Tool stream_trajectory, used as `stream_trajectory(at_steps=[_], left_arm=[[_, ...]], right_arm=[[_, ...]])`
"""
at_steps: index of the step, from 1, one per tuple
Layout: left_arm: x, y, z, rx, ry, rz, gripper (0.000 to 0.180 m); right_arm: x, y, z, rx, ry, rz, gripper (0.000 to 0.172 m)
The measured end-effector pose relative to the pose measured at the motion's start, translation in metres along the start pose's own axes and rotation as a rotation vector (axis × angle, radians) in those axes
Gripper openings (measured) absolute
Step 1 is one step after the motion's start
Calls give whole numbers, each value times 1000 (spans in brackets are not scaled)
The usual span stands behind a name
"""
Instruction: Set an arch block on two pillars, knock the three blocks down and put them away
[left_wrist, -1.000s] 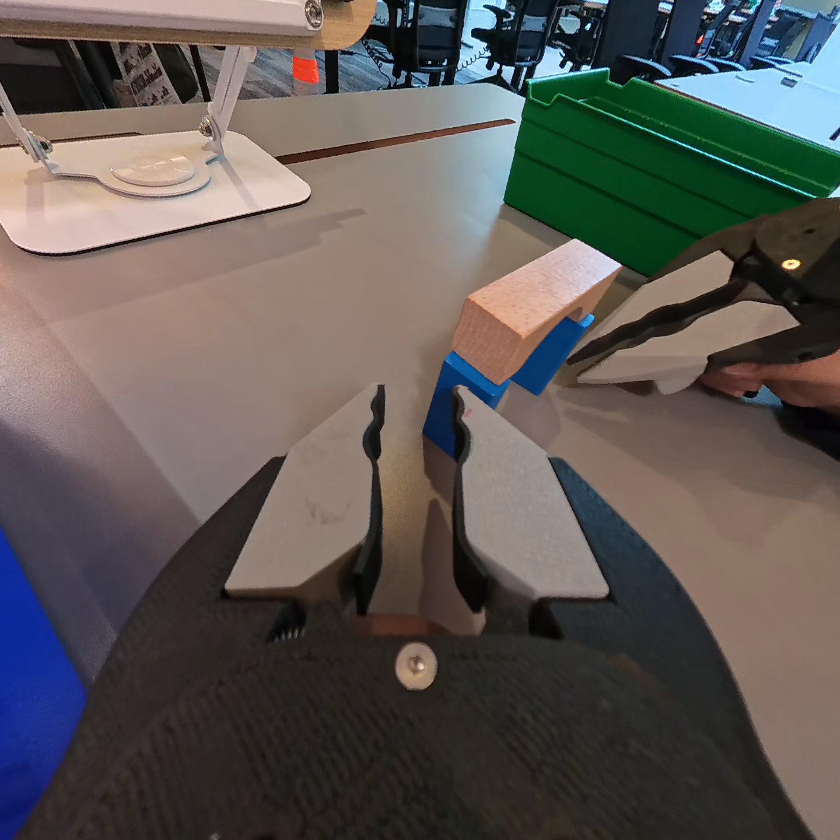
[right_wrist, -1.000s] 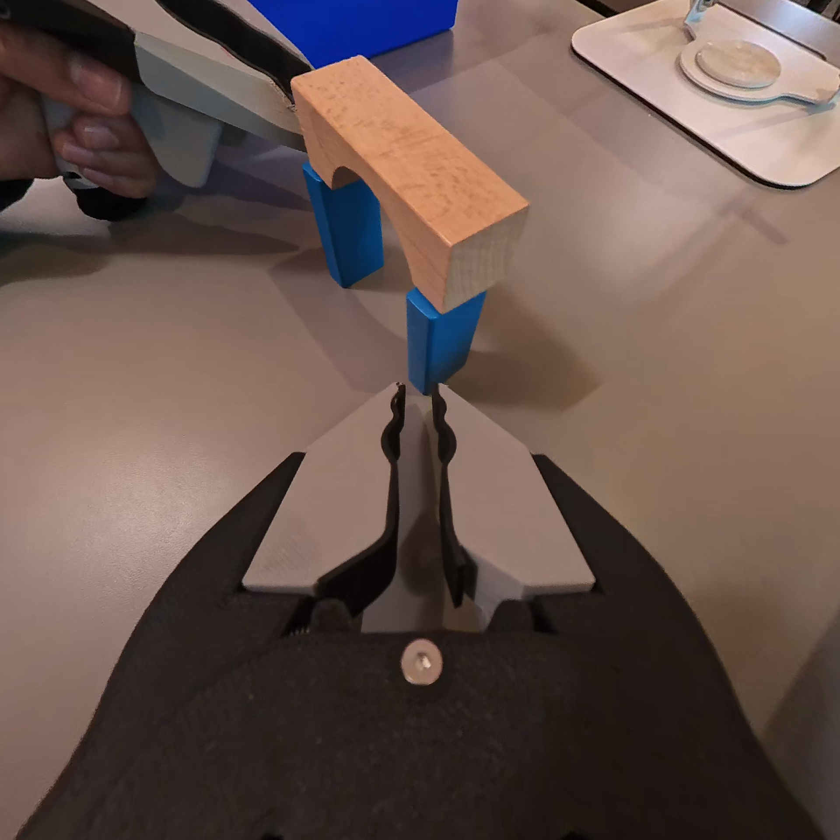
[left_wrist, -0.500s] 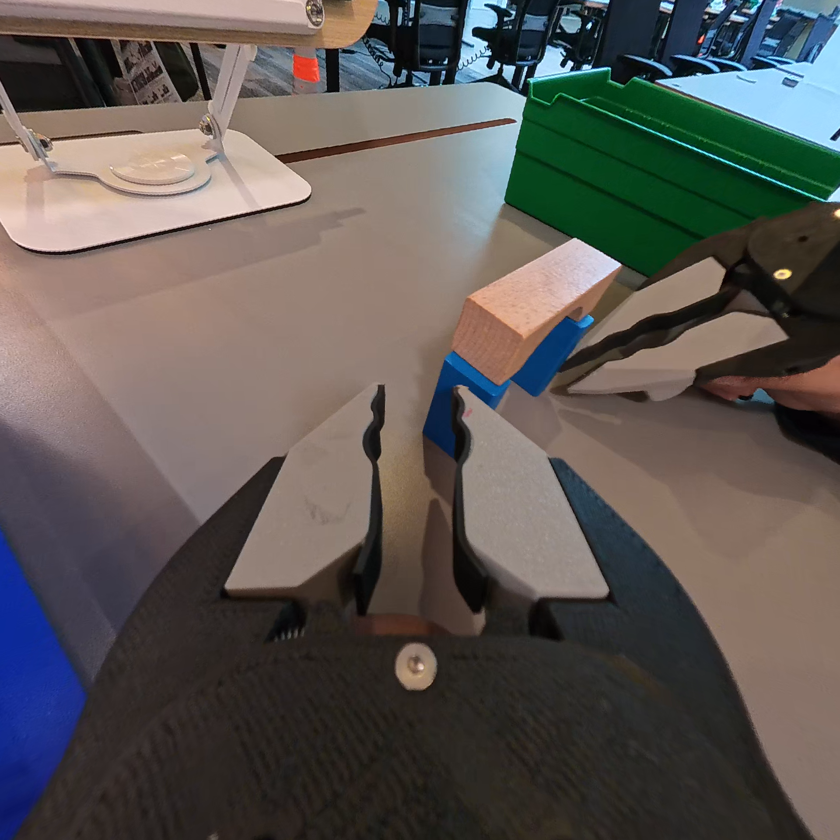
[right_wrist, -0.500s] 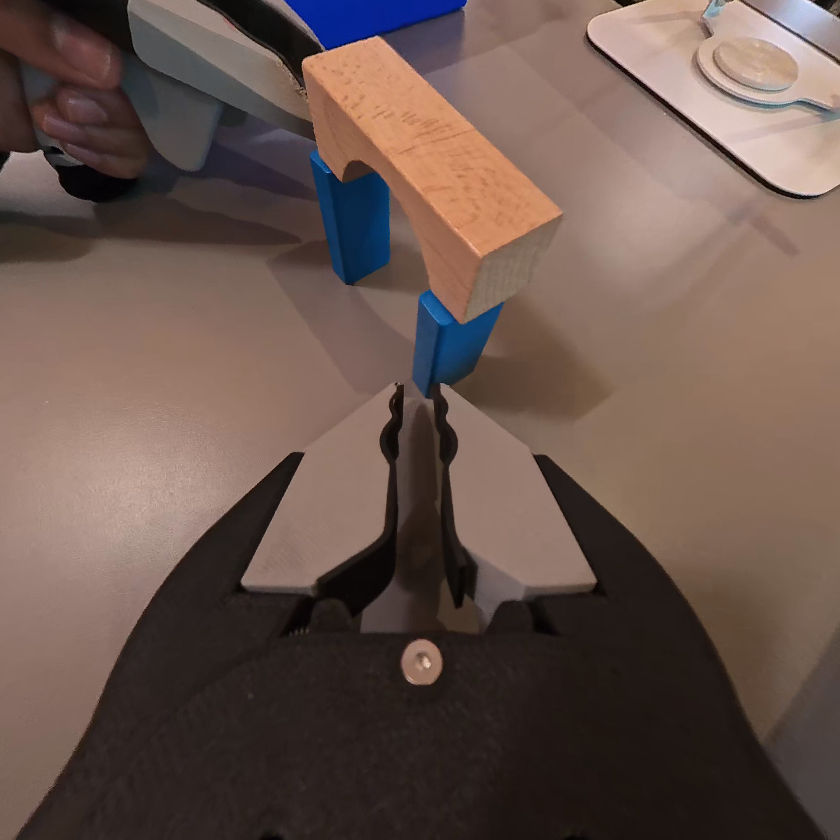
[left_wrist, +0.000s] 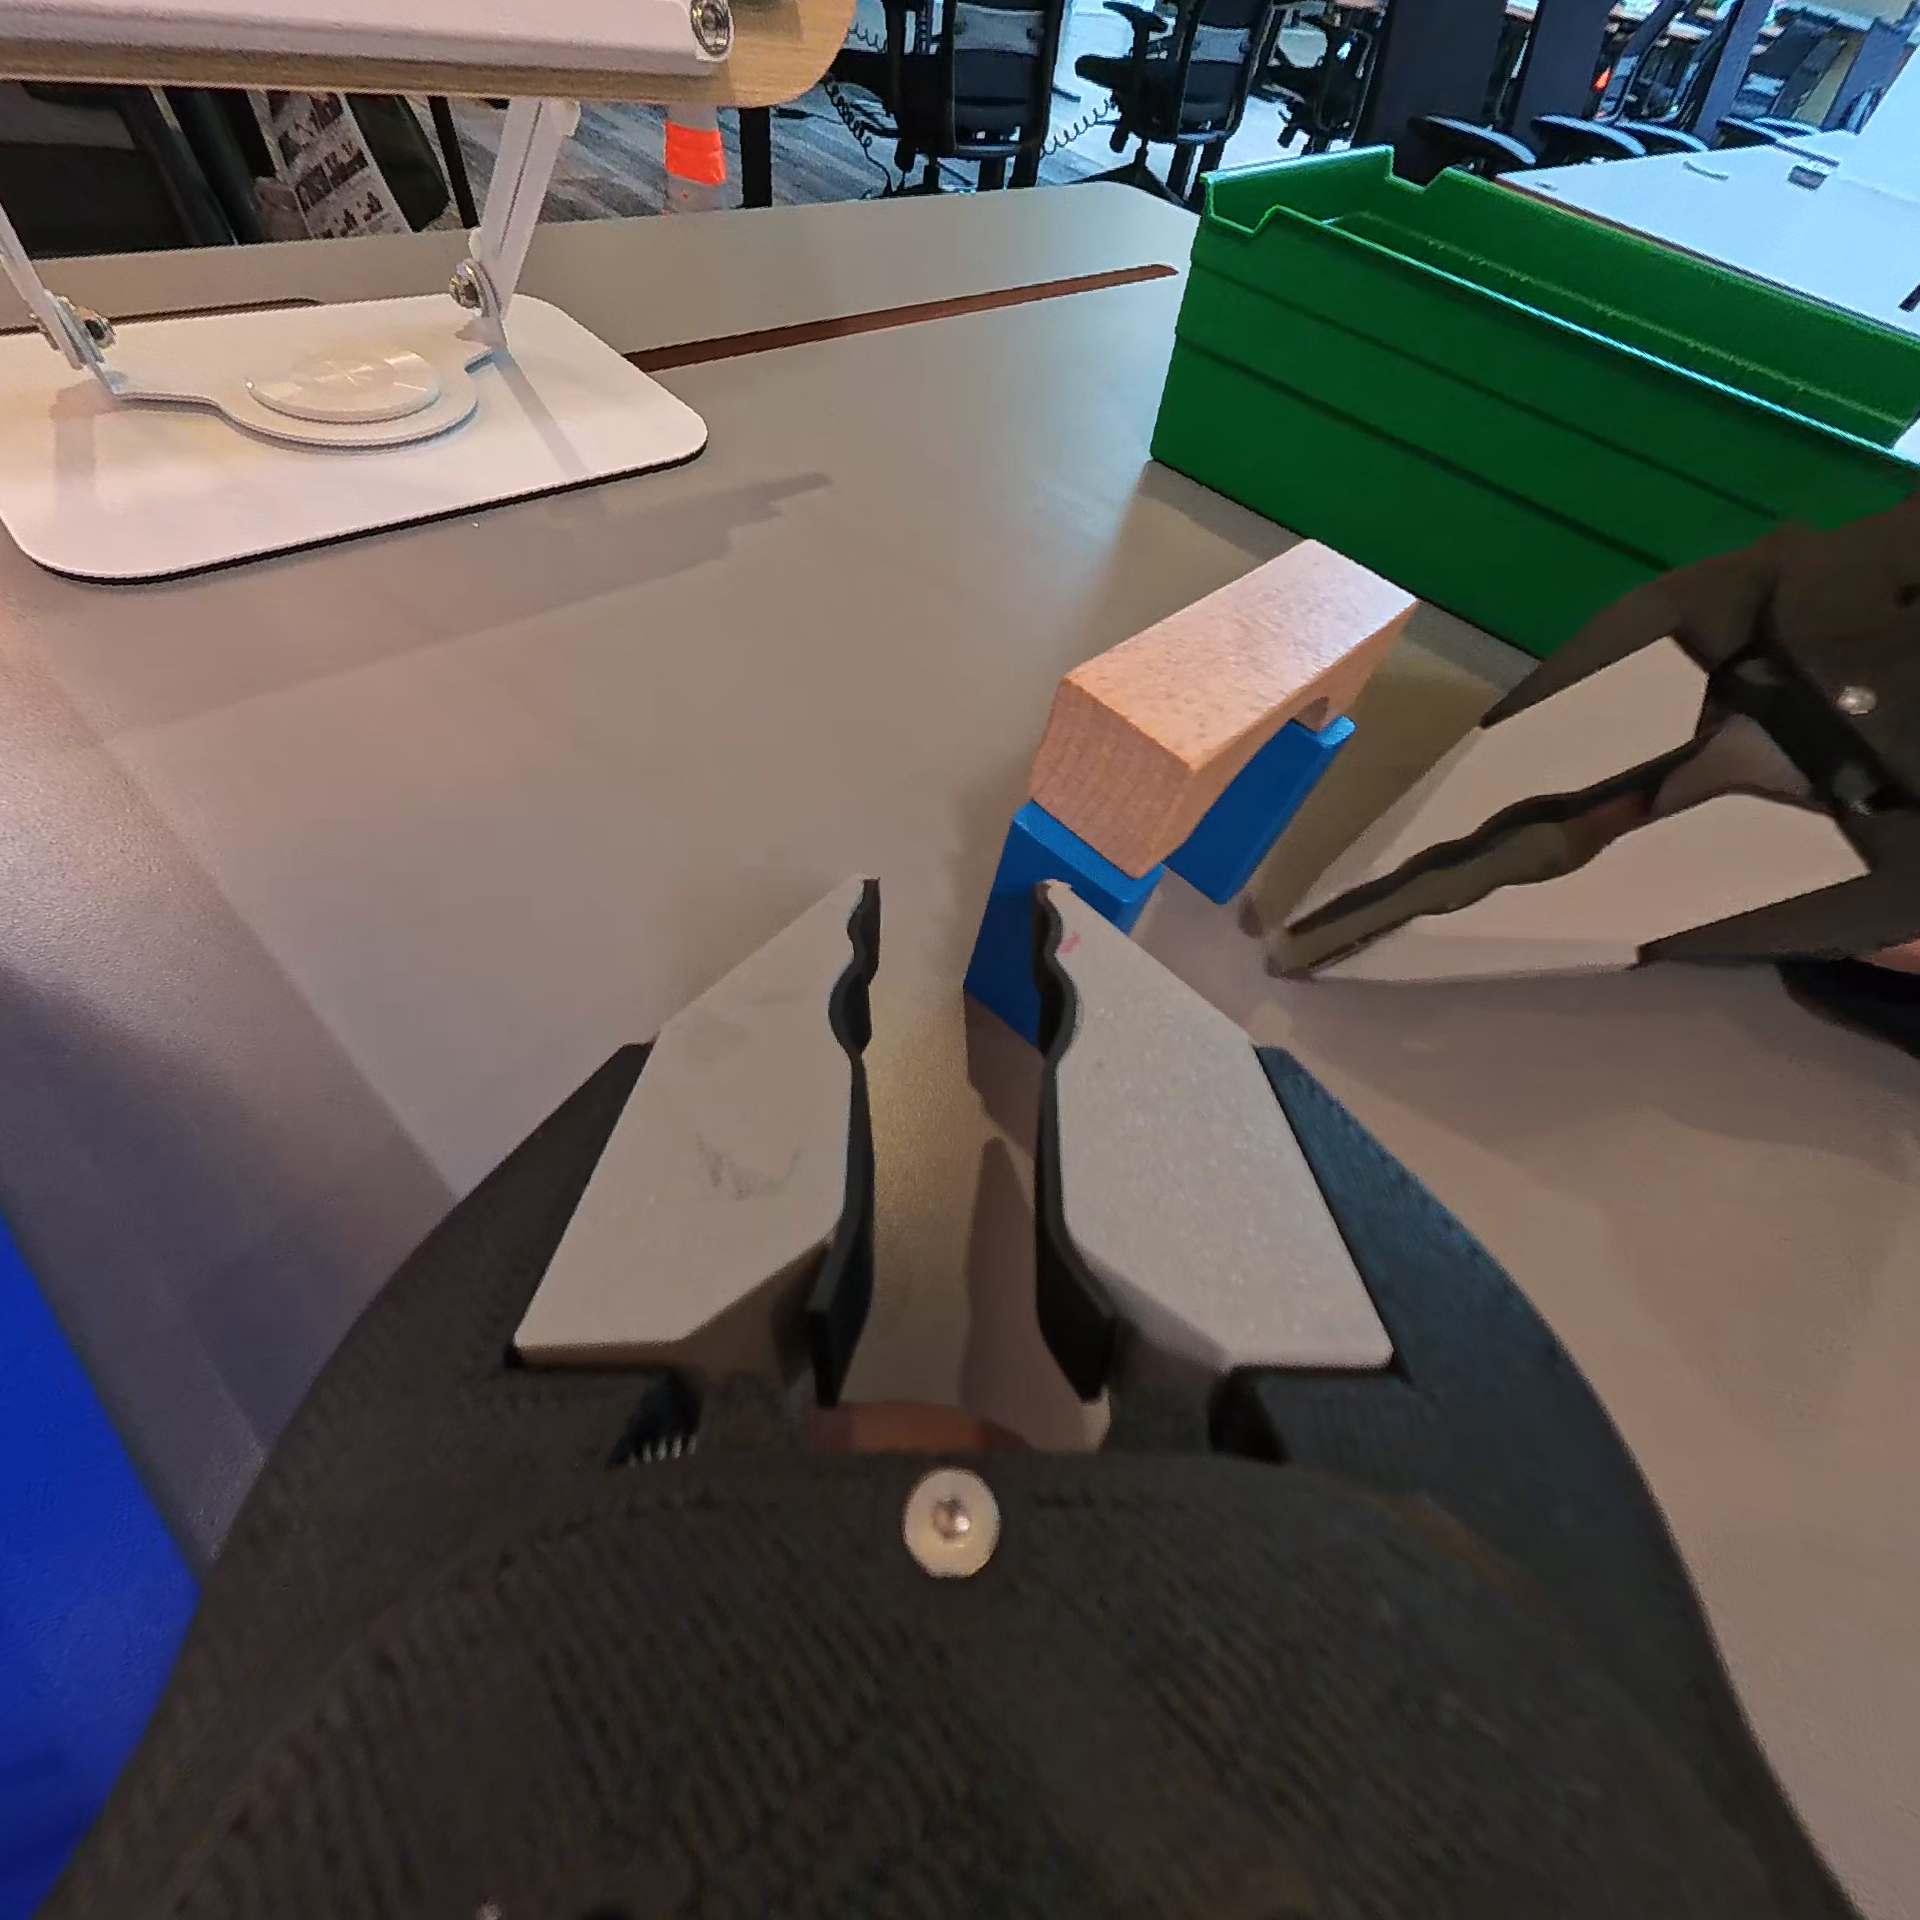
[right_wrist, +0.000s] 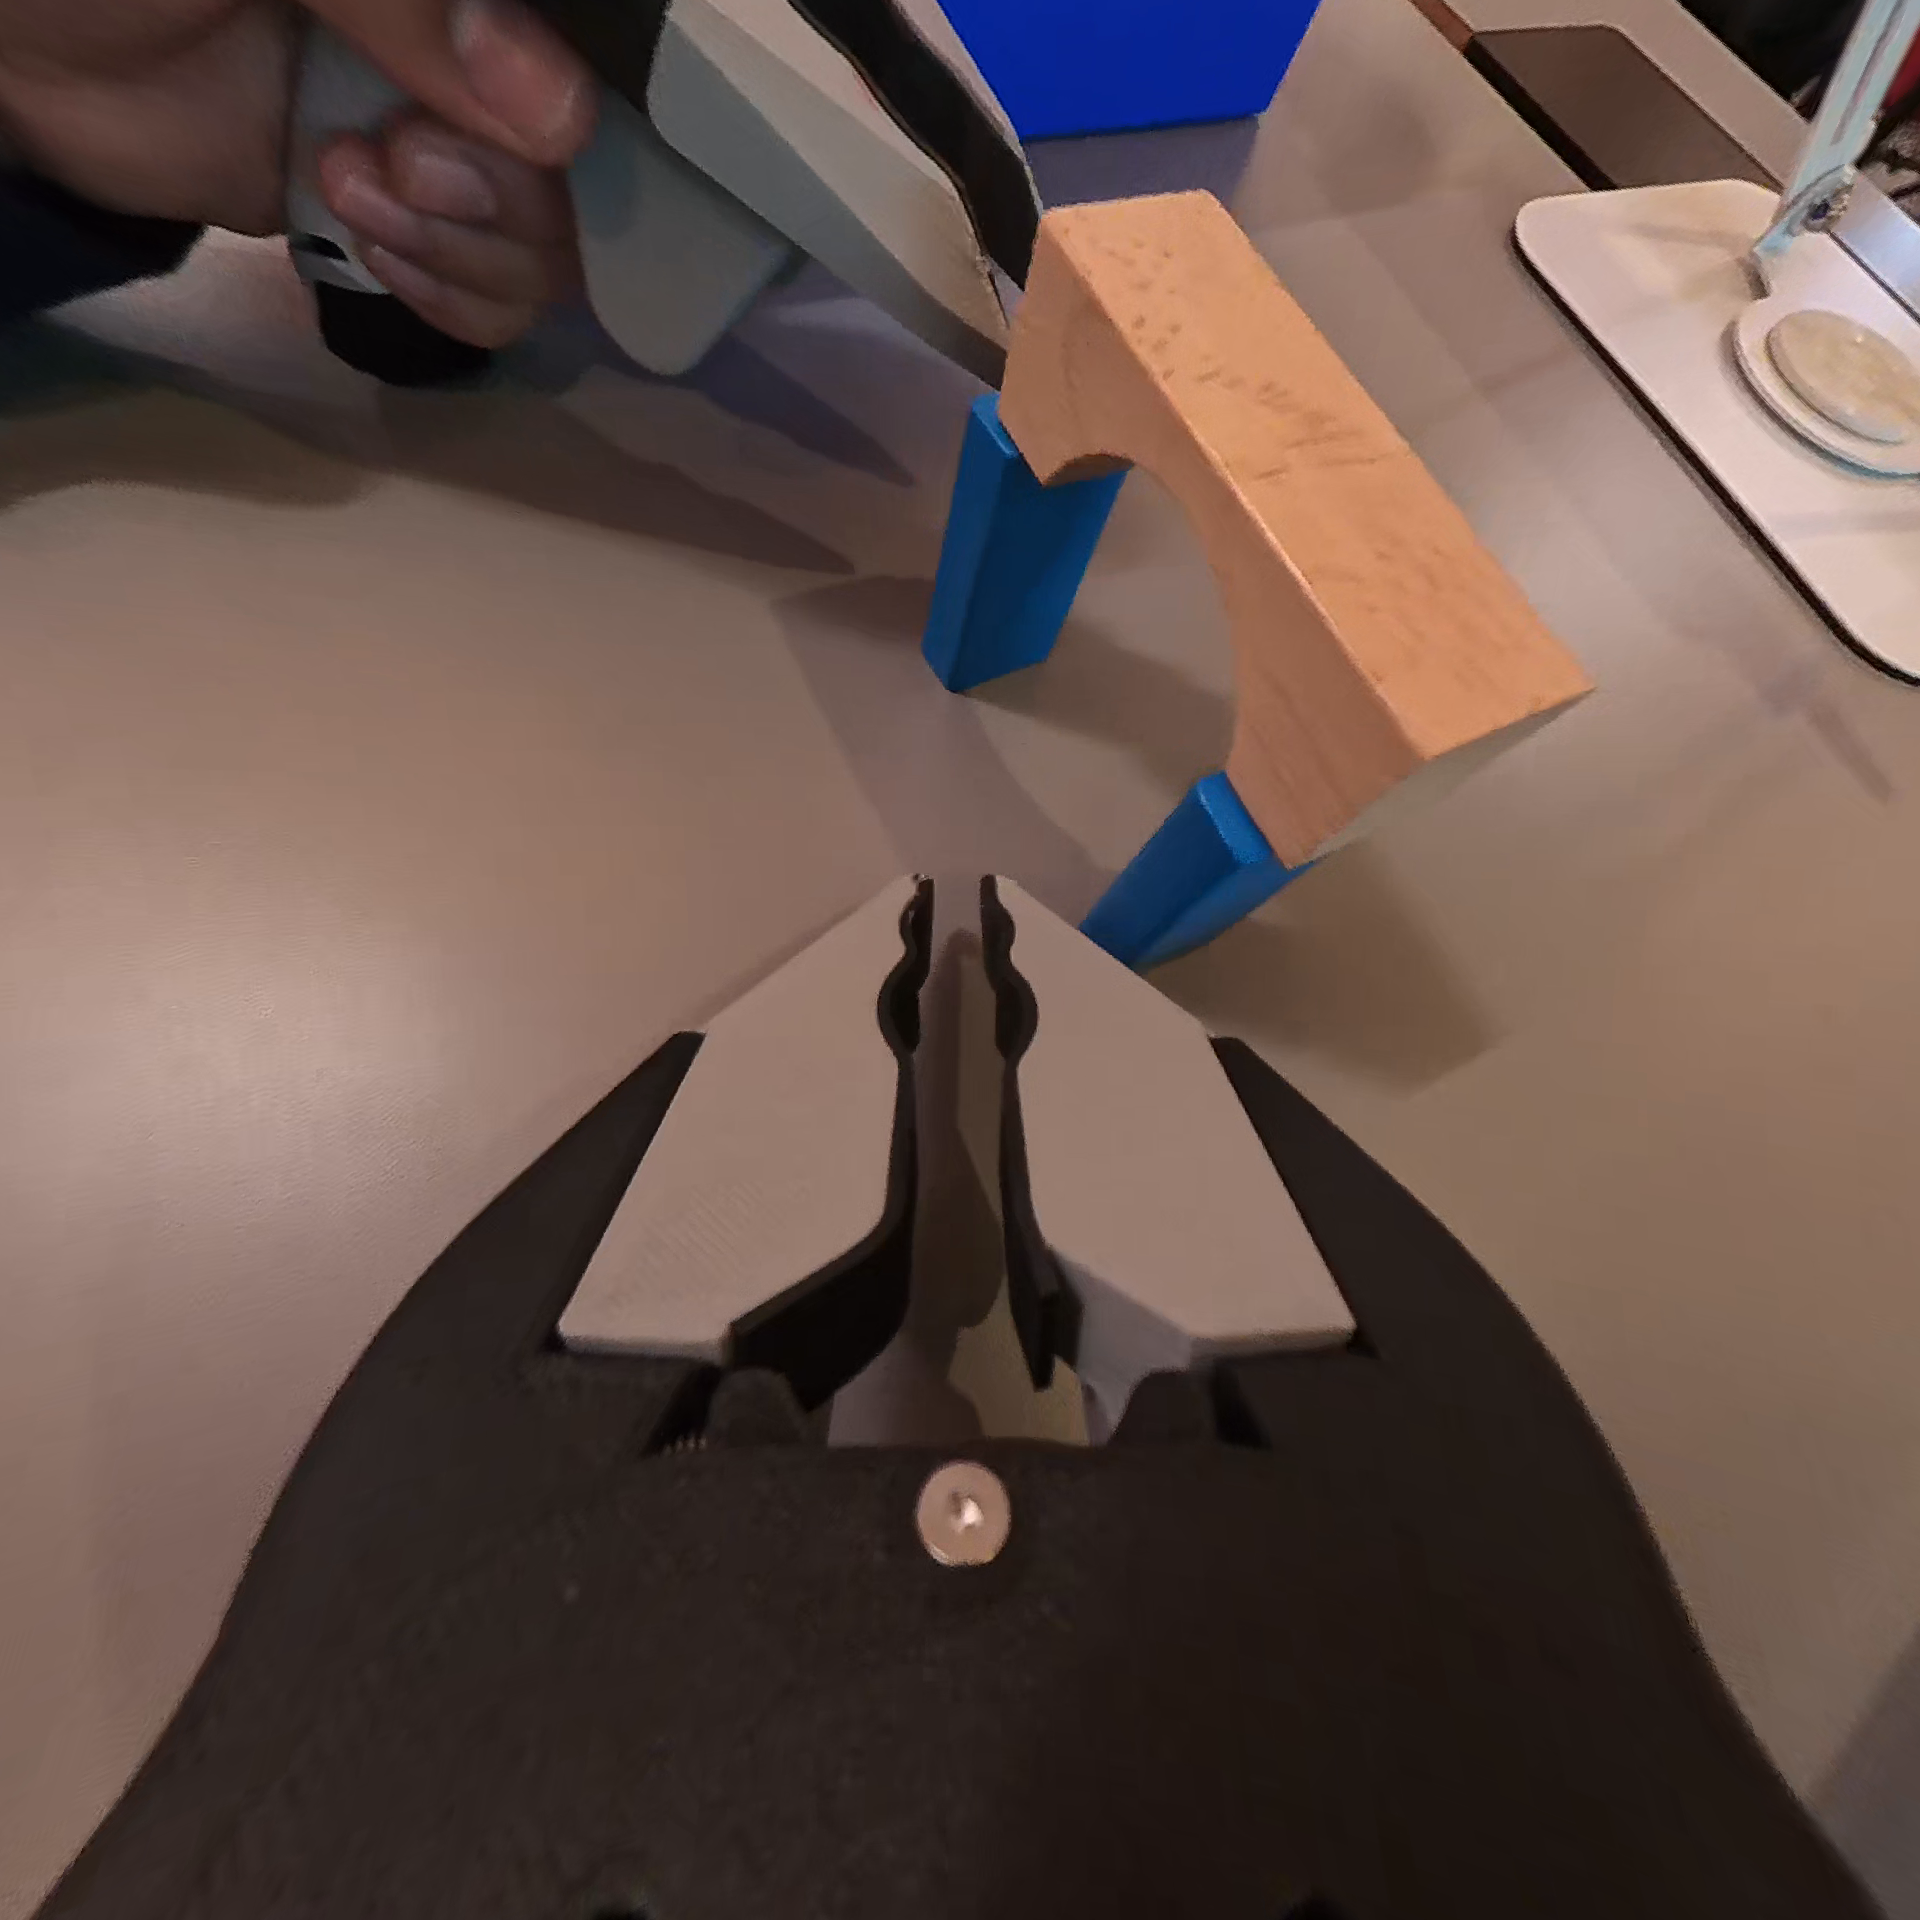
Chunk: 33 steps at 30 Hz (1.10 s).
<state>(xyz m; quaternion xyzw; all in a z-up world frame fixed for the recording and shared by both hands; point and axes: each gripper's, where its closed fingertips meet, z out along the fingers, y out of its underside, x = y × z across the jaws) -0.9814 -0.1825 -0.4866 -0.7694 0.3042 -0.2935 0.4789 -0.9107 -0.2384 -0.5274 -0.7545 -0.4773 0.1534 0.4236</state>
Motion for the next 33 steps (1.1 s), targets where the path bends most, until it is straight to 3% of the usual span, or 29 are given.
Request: stream_trajectory(at_steps=[12, 29, 33], left_arm=[[0, 0, 0, 1, 1, -1, 26], [0, 4, 0, -18, 4, -16, 26], [1, 8, 1, -47, 14, -20, 14]], right_arm=[[19, 2, -2, 5, 49, 119, 8], [19, 4, -8, 18, 54, 124, 11], [19, 3, -10, 27, 53, 117, 11]])
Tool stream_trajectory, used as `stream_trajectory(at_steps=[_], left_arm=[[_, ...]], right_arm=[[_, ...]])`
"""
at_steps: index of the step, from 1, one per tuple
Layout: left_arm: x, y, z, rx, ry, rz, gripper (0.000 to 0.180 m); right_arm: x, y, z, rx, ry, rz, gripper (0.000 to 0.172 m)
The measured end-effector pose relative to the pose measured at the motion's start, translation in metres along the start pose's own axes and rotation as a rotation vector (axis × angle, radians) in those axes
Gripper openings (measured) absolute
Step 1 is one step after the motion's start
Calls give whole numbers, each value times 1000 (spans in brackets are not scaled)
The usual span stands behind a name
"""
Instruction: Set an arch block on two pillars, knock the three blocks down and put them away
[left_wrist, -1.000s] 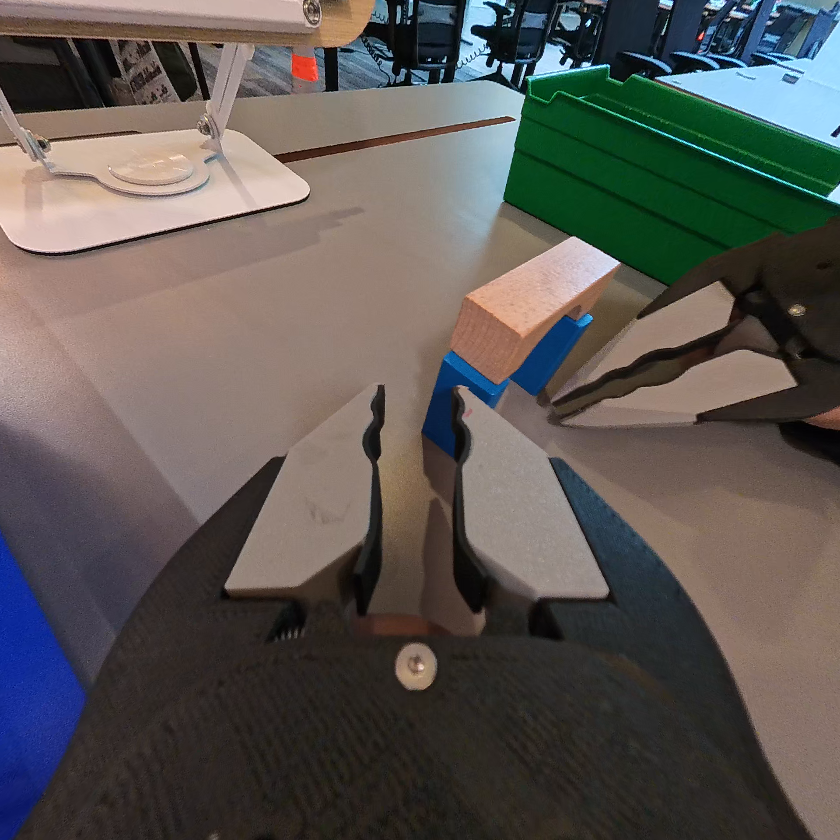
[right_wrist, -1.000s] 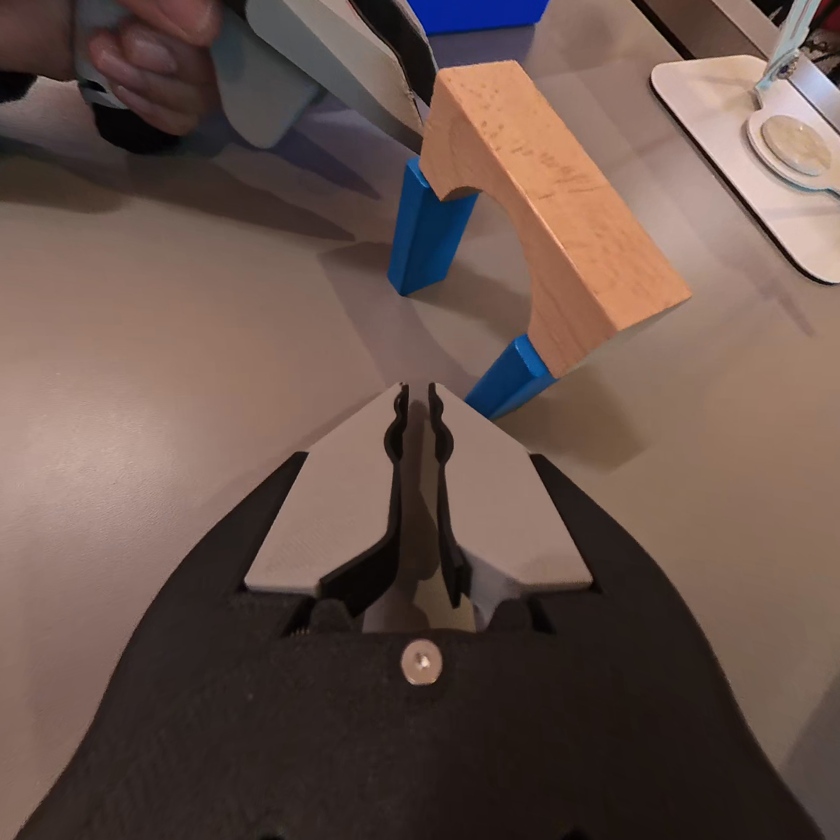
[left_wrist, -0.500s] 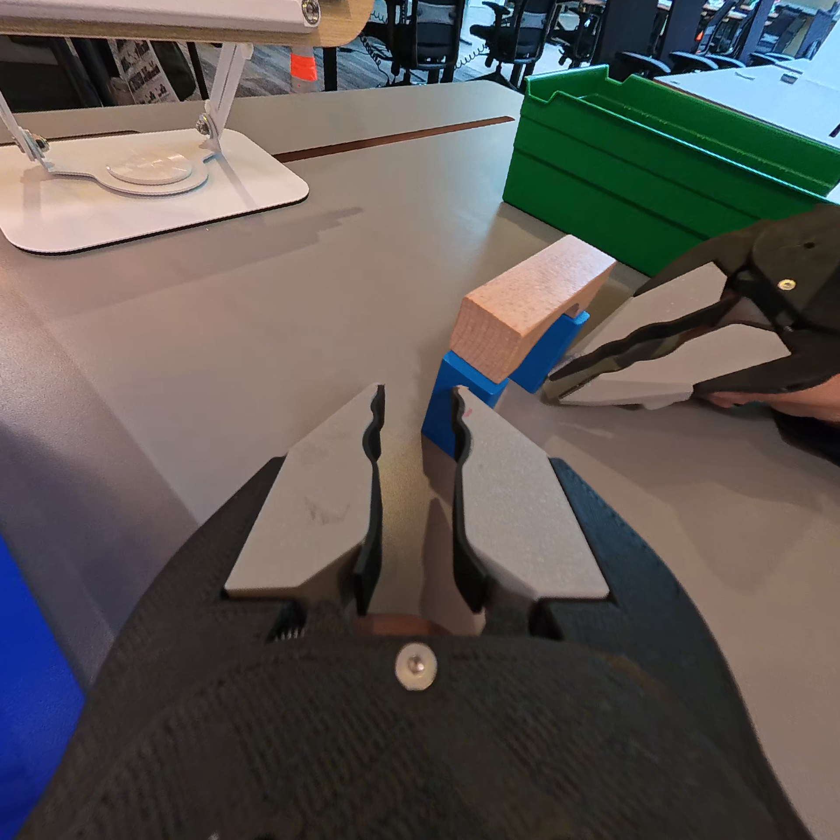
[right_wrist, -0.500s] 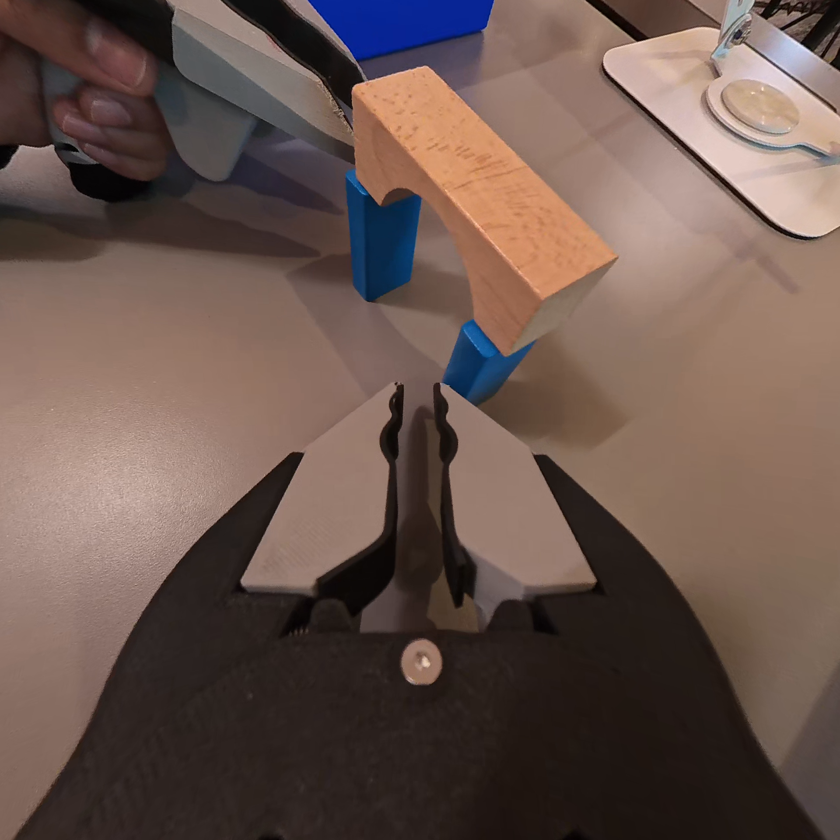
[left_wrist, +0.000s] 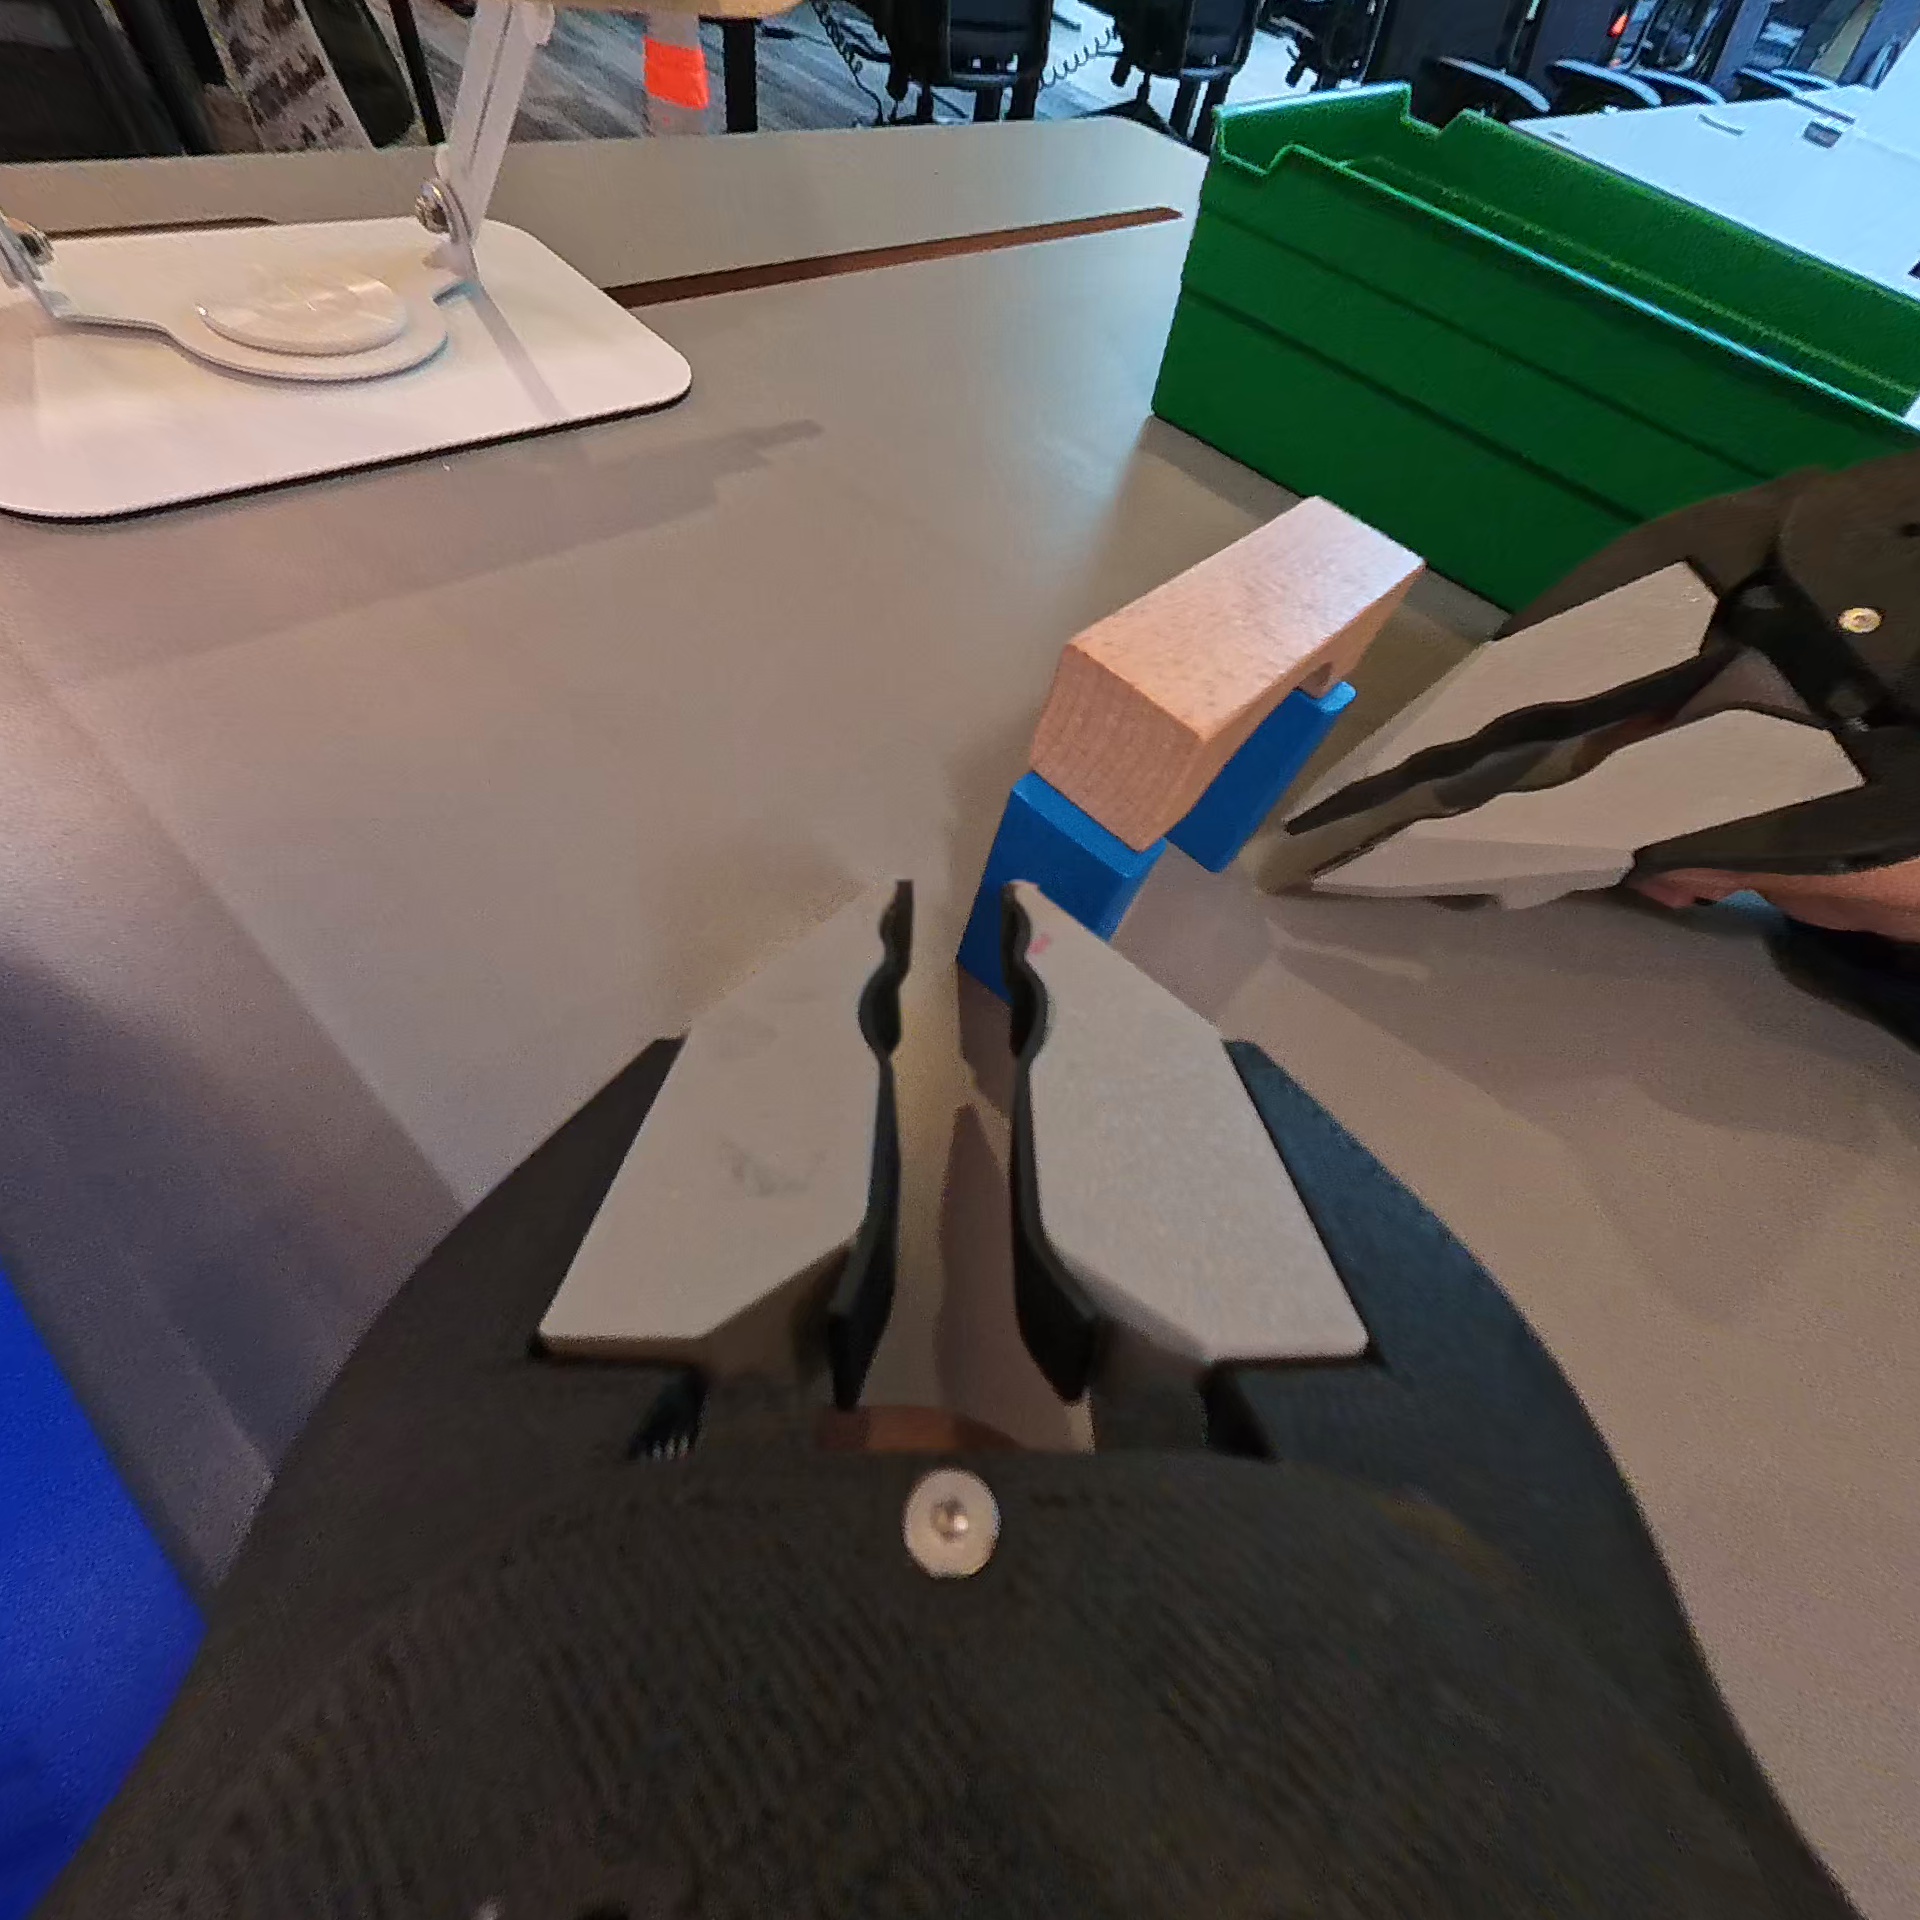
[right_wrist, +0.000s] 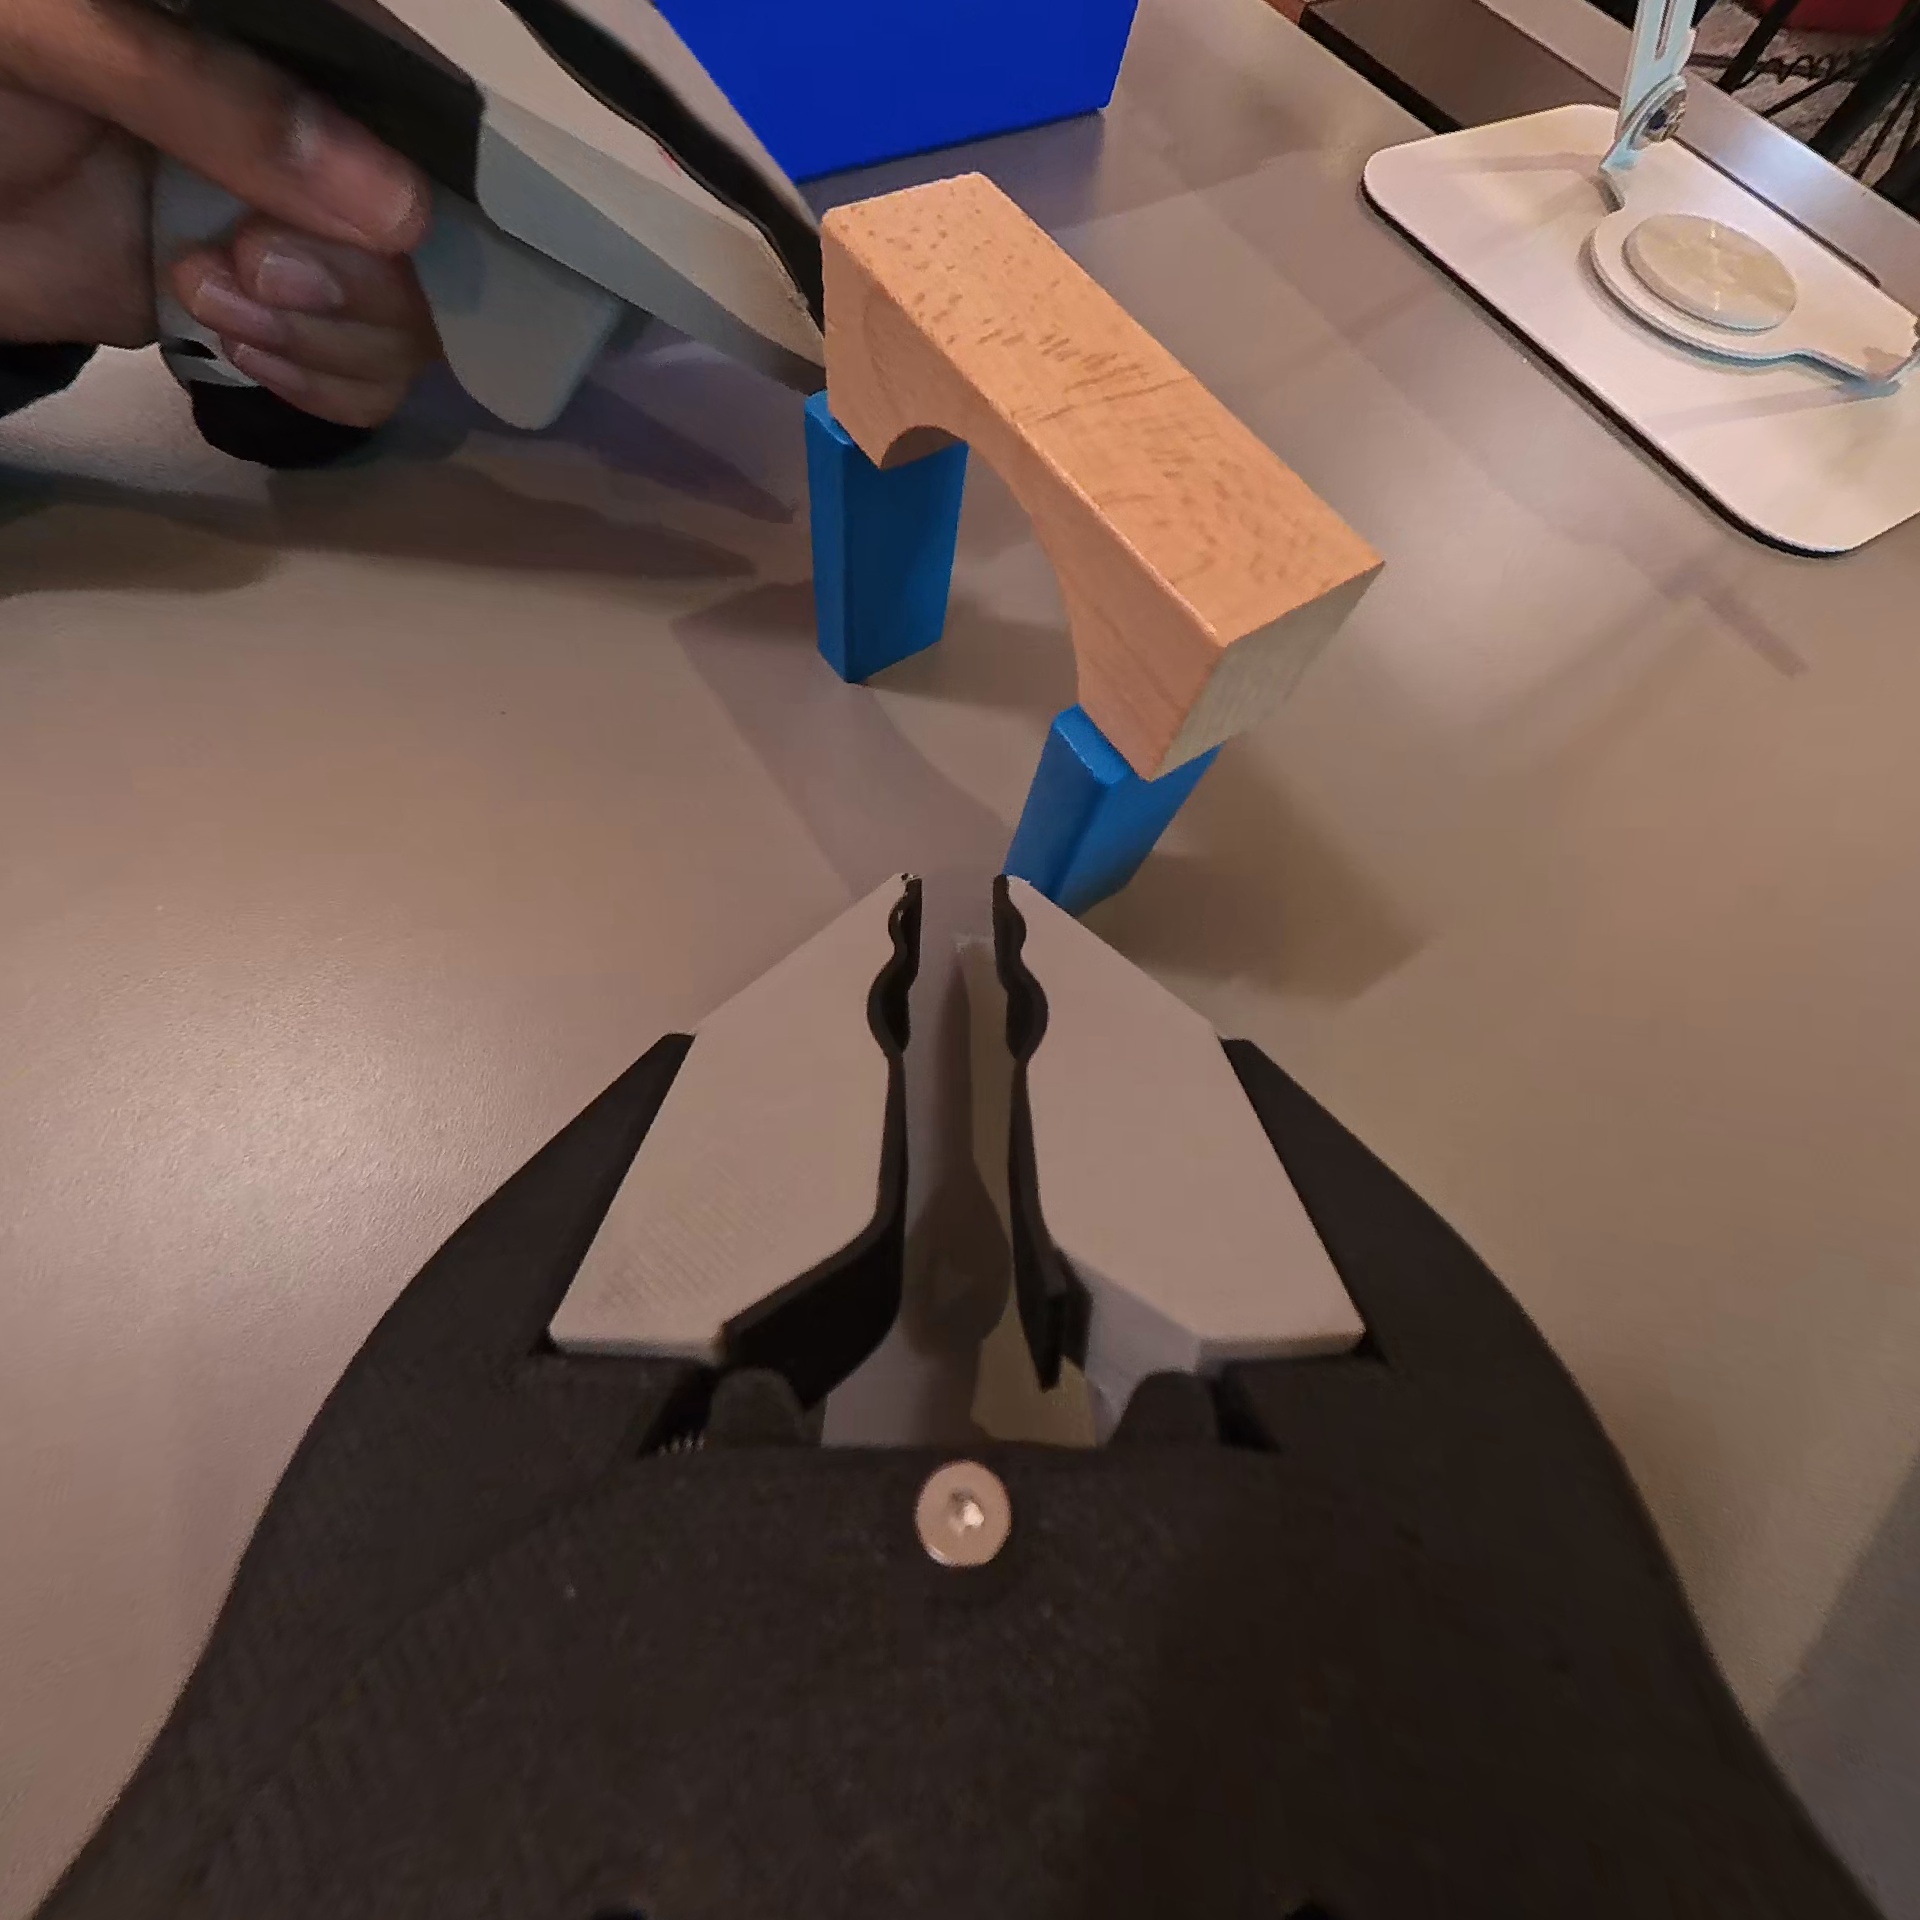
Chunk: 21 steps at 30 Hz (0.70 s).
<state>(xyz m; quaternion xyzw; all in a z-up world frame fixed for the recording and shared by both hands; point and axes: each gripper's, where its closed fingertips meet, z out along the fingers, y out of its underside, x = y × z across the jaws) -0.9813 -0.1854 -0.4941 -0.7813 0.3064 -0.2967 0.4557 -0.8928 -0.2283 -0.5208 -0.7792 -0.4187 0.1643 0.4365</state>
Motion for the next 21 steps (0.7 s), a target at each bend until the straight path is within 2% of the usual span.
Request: stream_trajectory(at_steps=[3, 21], left_arm=[[3, 2, 1, -14, 22, -3, 0], [14, 12, 15, -113, 84, 12, 0]], right_arm=[[-2, 0, -2, 5, -13, -2, 10], [-2, 2, -1, -9, -13, -10, 9]])
